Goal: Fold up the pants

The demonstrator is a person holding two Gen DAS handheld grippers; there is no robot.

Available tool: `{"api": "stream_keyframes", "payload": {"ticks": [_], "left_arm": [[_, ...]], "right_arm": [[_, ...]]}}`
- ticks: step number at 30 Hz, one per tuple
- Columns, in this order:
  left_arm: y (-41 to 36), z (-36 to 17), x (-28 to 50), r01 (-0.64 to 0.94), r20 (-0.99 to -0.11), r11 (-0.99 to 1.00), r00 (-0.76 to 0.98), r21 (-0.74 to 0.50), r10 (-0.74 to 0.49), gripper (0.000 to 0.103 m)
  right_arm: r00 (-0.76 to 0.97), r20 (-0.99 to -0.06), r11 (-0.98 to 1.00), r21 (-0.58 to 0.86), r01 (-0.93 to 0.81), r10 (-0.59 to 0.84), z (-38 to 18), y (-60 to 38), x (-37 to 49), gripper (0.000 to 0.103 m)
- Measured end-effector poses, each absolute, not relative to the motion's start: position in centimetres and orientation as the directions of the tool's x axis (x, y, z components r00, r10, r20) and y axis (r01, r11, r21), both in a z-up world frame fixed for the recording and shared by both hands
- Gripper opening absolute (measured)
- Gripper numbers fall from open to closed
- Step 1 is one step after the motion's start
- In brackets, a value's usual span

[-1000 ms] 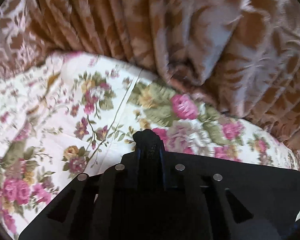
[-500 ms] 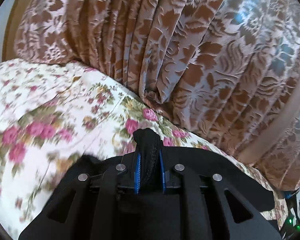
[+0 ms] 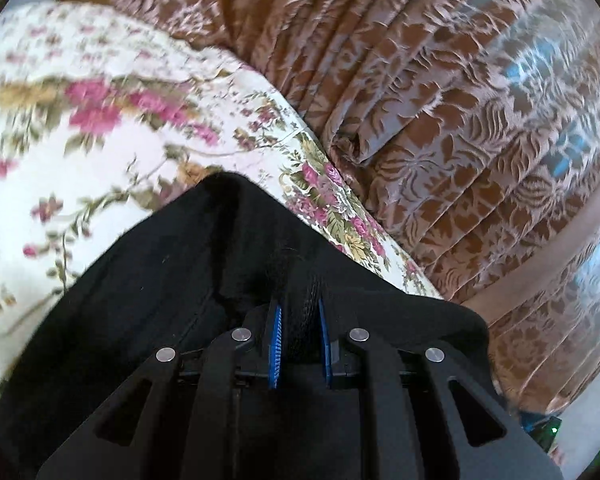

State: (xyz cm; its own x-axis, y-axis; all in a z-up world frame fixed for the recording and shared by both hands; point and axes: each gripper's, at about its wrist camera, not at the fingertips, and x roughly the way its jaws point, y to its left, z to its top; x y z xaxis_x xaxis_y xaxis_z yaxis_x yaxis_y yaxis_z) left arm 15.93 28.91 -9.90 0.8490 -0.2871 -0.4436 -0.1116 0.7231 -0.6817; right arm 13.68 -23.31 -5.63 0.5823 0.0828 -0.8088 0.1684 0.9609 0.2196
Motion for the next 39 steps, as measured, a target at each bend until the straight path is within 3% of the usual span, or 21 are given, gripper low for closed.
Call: {"api": "stream_keyframes", "payload": {"ticks": [6,10,17,19,20,21,24,27,33,39], "left_arm": [[29.3,-10.4,15.7,-0.089,-0.412,0.693,0.854,-0.716,-0.316,0.014],[29.3,-10.5,15.6,-0.077,-0.397,0.682,0.858,-0.727,-0.326,0.014],[29.6,-10.8,15.6,-0.064,-0.378,0.663,0.86,-0.746,-0.342,0.014],[29.7,-10.9,15.6,-0.062,-0.374,0.659,0.861,-0.75,-0.345,0.014],[29.7,-10.9,15.6,-0.061,-0.373,0.658,0.861,-0.751,-0.346,0.014],[29.7,-10.9,15.7,-0.061,-0.375,0.659,0.86,-0.75,-0.346,0.014],[29.8,-10.8,16.0,-0.068,-0.387,0.653,0.85,-0.755,-0.359,0.014],[30.4,-9.5,16.1,-0.061,-0.363,0.631,0.859,-0.773,-0.362,0.014],[32.0,-4.7,14.2,0.03,-0.197,0.579,0.925,-0.815,-0.326,0.014],[33.7,-2.8,10.5,0.11,-0.056,0.494,0.949,-0.863,-0.309,0.014]], "right_arm": [[0.613,-0.737,0.89,0.441,0.115,0.286,0.7,-20.3,20.5,0.088],[0.54,-0.748,0.814,0.551,0.183,0.386,0.7,-17.9,27.4,0.088],[0.437,-0.834,0.75,0.519,0.411,0.338,-3.3,-16.5,33.9,0.088],[0.387,-0.861,0.706,0.497,0.504,0.331,-5.4,-16.9,34.3,0.079],[0.38,-0.851,0.652,0.523,0.549,0.362,-6.6,-17.4,34.2,0.066],[0.389,-0.835,0.613,0.55,0.567,0.389,-7.4,-18.0,33.8,0.046],[0.455,-0.753,0.523,0.657,0.542,0.474,-8.0,-19.1,32.6,0.016],[0.509,-0.696,0.547,0.715,0.435,0.506,-5.7,-19.5,30.5,0.014],[0.579,-0.561,0.542,0.809,0.228,0.592,-0.4,-19.2,23.8,0.013],[0.623,-0.456,0.586,0.81,-0.006,0.636,2.5,-17.7,14.3,0.013]]}}
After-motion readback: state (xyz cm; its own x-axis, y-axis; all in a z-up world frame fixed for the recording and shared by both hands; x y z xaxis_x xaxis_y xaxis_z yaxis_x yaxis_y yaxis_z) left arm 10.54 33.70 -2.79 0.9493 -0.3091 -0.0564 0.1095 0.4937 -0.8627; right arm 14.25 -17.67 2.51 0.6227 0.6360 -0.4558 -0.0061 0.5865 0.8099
